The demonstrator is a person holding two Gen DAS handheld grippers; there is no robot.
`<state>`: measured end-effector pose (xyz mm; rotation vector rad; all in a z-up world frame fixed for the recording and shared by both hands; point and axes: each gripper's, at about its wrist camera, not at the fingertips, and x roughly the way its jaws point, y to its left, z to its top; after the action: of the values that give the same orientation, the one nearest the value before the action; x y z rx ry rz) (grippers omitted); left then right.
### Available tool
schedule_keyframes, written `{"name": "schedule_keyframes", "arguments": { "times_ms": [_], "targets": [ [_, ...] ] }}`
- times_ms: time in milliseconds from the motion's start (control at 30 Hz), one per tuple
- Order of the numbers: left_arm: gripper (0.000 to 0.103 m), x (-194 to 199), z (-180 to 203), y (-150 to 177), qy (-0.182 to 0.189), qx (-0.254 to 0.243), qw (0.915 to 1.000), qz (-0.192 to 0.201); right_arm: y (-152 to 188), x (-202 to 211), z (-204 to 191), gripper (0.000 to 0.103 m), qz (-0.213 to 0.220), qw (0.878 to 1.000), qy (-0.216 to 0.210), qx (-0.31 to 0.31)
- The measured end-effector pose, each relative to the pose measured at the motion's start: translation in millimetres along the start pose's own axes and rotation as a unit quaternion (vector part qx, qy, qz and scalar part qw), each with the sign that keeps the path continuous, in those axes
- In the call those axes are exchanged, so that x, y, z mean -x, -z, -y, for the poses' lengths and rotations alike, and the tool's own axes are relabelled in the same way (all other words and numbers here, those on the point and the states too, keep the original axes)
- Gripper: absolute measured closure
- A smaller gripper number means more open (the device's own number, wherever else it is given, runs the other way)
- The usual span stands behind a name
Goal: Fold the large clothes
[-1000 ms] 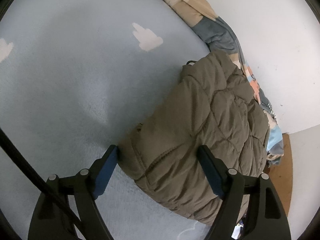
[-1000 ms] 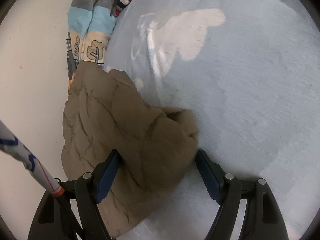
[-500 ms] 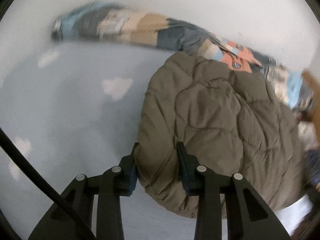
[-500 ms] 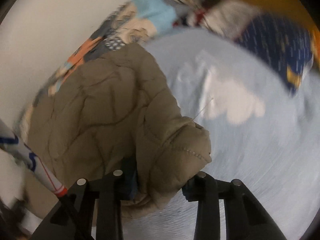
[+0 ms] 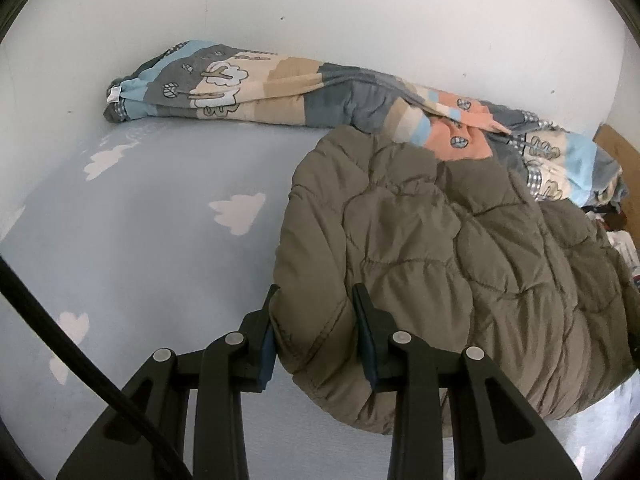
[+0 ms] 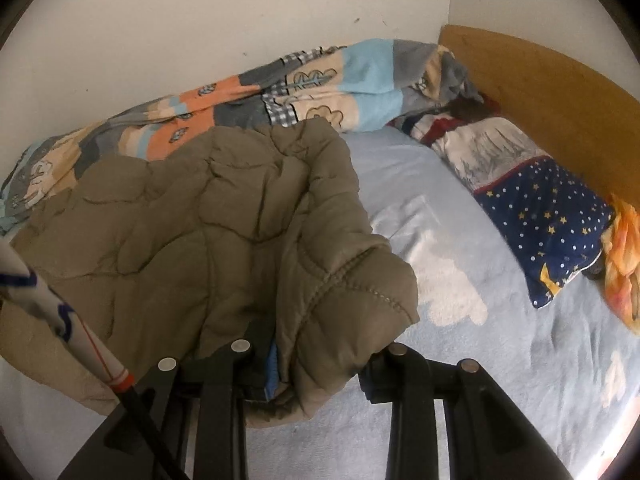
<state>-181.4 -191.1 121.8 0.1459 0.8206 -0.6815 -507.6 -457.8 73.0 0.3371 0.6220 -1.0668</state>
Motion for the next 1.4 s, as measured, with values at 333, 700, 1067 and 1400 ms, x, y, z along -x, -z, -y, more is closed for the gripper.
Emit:
{"name": "schedule_keyframes", "arguments": {
  "times_ms": [333, 700, 1067, 1400],
  "targets": [
    [0.070, 65, -11, 21, 0.021, 0.001, 0.9997, 0.015, 15, 60, 8, 0.071, 0.022, 0.999, -0.028, 0.005],
    [0.069, 127, -35, 88, 0.030, 0.012, 0.9995, 0.001, 78, 118, 39, 0.071, 0.009, 0.998, -0.051, -0.047],
    [0.047, 94, -93, 122, 0.037, 0.124, 0.9861, -0.104, 138, 52, 109, 0.053, -0.140, 0.951, -0.136, -0.239],
    [0.045, 147, -124, 112, -0.013, 0.169, 0.9855, 0.004, 131, 130, 151, 0.035, -0.012, 0.955, -0.089, -0.281]
  ]
}}
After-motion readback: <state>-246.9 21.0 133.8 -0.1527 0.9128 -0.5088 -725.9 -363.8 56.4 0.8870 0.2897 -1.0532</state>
